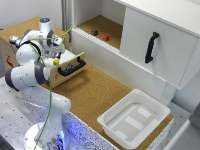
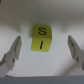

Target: Put the yellow object on top of the drawer

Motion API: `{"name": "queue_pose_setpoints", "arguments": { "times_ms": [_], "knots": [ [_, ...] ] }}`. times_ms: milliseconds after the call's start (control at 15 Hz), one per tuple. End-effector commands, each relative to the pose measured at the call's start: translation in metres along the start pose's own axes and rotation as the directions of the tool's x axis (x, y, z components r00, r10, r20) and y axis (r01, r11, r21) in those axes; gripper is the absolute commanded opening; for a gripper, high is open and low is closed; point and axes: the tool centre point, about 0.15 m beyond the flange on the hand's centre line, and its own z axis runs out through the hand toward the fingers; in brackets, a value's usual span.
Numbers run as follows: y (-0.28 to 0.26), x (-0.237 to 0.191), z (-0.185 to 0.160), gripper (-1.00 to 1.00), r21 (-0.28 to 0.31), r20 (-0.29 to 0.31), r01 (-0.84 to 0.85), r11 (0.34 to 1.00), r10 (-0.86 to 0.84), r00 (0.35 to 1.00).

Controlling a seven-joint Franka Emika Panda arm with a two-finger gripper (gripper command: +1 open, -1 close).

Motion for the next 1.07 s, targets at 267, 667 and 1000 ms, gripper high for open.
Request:
{"name": "queue_pose_setpoints", "arguments": {
  "times_ms": [267,667,1000],
  "knots": [
    [0.011,0.024,0.037,-1.0,0.101,0.051,-0.04,0.994,0.035,0.998],
    [0.012,0.002,0.015,-1.0,0.074,0.087,-0.064,0.995,0.057,0.995],
    [-0.006,-0.011,-0.032,-1.0,0.001,0.062,-0.041,0.999,0.041,0.997]
  ]
}}
